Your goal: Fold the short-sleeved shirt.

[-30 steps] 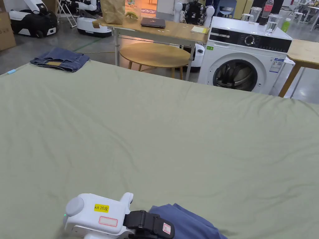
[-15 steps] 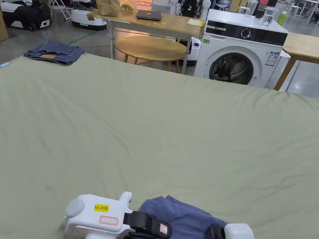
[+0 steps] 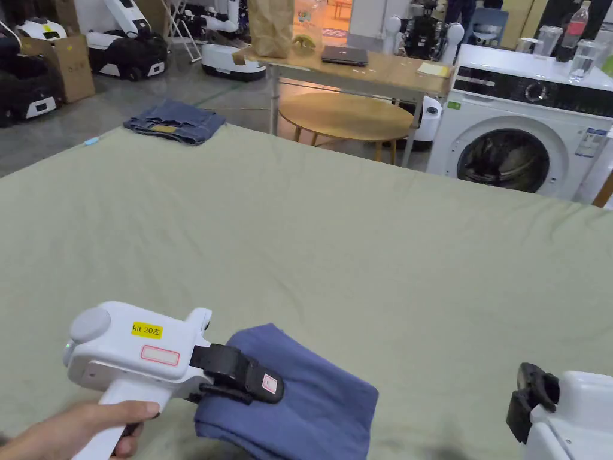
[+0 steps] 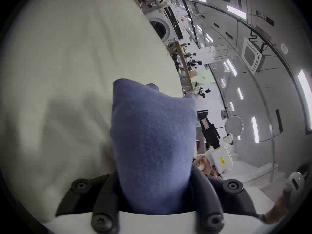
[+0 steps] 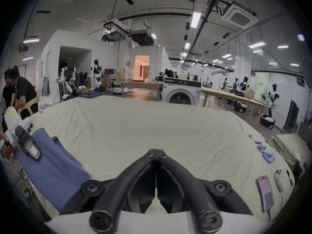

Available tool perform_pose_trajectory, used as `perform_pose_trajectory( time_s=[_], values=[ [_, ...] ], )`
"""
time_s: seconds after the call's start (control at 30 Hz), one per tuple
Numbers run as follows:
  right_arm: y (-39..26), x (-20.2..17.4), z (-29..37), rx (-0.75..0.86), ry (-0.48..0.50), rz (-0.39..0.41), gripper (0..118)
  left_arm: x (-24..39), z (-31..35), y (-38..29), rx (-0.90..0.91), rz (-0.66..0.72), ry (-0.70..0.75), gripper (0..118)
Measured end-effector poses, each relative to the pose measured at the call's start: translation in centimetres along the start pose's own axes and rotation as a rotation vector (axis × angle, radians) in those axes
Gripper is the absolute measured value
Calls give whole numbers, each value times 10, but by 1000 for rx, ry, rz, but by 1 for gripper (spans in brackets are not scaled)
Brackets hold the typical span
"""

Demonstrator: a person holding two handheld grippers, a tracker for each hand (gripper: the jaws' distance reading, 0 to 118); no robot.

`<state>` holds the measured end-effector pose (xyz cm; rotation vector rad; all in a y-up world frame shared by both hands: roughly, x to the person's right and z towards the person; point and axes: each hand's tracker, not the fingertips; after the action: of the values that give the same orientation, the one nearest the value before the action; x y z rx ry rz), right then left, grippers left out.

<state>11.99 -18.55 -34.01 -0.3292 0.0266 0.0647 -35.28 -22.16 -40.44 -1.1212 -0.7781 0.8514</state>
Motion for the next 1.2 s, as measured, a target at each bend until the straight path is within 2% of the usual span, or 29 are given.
perform_pose_trajectory(
  time_s=[0.1,0.27,0.47,0.53,0.67,0.7,0.73,0.77,0.87,0.97,1.2],
  values=[
    [6,-5,-6,11,13,-17,0,3,63,18,27,-23,94,18],
    [6,-15,-14,4,34,-12,0,-11,160,47,39,29,287,18],
    [0,-19,-19,-26,36,2,0,-42,236,74,19,90,438,18],
    [-2,-18,-19,-32,30,1,0,-52,247,78,18,124,505,18],
    [-5,-16,-19,-49,18,11,0,-73,251,82,-22,166,544,18],
    [-6,-16,-19,-52,16,14,0,-76,249,81,-24,170,550,22],
    [-7,-15,-19,-55,14,16,0,-79,248,82,-28,179,555,34],
    [-8,-15,-19,-59,11,17,0,-81,245,82,-36,190,564,41],
    [-10,-14,-21,-68,4,10,0,-83,246,80,-24,171,673,52],
    [-11,-14,-22,-79,4,9,0,-76,255,77,1,178,705,52],
    [-12,-12,-23,-82,9,20,0,-34,295,81,140,53,893,52]
  ],
)
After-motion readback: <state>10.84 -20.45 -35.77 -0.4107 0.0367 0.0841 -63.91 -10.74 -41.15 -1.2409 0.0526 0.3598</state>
